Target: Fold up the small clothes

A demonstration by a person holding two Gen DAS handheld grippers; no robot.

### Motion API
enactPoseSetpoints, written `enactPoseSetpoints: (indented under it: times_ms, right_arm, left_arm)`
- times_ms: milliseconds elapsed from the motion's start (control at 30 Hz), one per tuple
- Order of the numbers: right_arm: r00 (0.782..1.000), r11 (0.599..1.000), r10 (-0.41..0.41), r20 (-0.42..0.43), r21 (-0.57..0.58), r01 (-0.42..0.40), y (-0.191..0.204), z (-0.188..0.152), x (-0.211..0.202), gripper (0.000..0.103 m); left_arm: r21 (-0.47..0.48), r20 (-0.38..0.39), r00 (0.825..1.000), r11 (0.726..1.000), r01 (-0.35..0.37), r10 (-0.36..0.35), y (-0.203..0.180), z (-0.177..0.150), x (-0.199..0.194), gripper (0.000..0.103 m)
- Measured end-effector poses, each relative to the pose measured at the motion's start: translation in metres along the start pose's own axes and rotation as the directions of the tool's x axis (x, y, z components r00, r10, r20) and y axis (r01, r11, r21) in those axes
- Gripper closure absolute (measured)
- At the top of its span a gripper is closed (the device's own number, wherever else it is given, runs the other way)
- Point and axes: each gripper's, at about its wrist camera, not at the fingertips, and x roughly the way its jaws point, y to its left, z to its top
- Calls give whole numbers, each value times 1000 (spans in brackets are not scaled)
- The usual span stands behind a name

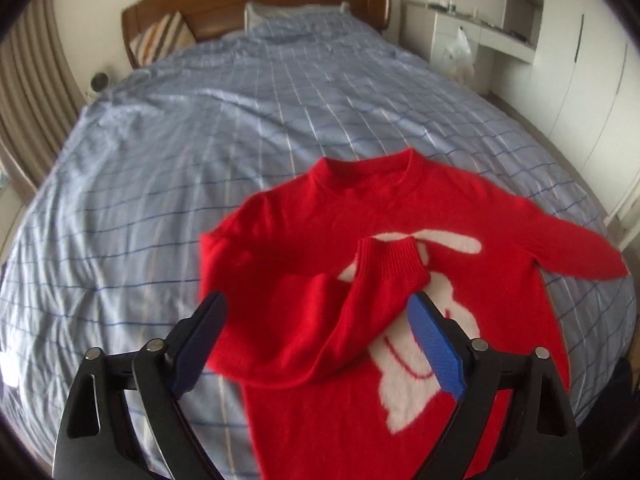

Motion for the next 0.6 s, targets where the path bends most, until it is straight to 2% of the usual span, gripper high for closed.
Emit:
enactPoseSetpoints:
  times_ms: [33,67,133,167,333,400,433,467,533,600]
  right_arm:
    - [1000,999,29,-6,-14,-29,12,-10,-1,42]
    - [999,998,52,-13,-22,-52,22,-19,-2,42]
    - [995,994,97,-32,-38,-98,42,-39,-2,42]
    - [990,990,125,-58,-60,-129,58,-56,0,42]
    - [986,984,131,-103,-110,-142,76,-81,4,42]
    - [984,984,137,-114,-103,-148,78,-83,7,42]
    - [984,984,135,-114,-101,-147,77,-82,8,42]
    - [986,987,126,-113,-89,-137,75,-83,11,42]
    - [986,988,124,-113,-79,-133,74,-84,12,42]
    - [987,989,120,-106,-70,-128,73,-85,11,42]
  left_arm:
    - [-13,-59,998,1000,20,-20,2,12,25,33]
    - [-30,-121,992,999,34,-38,2,21,48,41]
    - [-67,-208,976,996,55,-68,1,31,85,49]
    - [-80,-232,970,995,57,-74,-1,33,97,52]
    - [-81,-291,941,985,153,-170,-18,37,125,54]
    - [-110,-307,925,974,198,-223,-21,35,131,71]
    - [-125,-304,916,964,233,-261,-22,35,130,96]
    - [-127,-289,915,959,254,-281,-24,34,127,98]
    - [-99,-207,948,970,224,-240,-26,34,109,98]
    - [-143,-107,970,969,203,-219,-8,35,80,98]
